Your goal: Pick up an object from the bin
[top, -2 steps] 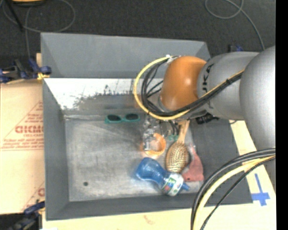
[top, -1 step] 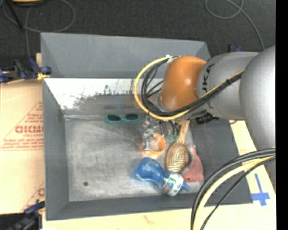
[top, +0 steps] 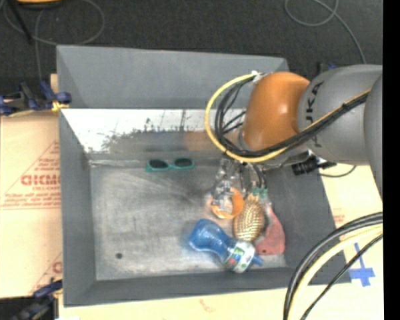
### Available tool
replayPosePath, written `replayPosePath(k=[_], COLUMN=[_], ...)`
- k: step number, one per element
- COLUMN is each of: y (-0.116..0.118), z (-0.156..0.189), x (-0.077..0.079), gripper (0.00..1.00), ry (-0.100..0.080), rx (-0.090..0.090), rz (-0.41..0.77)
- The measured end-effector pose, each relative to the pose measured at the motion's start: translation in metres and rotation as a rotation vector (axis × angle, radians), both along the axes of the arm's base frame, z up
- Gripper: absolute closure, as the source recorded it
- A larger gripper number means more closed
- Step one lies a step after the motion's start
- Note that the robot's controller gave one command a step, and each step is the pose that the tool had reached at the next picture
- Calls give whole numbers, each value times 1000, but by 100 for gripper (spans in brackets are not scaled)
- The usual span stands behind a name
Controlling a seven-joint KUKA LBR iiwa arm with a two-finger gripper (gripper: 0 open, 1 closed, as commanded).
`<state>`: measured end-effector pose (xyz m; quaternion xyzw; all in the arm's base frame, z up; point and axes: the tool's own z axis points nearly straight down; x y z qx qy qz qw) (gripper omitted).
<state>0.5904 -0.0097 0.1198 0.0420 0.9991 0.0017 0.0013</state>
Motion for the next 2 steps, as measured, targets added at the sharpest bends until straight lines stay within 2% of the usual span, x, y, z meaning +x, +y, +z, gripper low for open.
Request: replayPosePath(k=[1,2], y=[19,20], z=[6,5], x=[-12,-13], gripper=[0,100], ry=[-1,-1], rx=[-1,-1], rz=[-31,-33])
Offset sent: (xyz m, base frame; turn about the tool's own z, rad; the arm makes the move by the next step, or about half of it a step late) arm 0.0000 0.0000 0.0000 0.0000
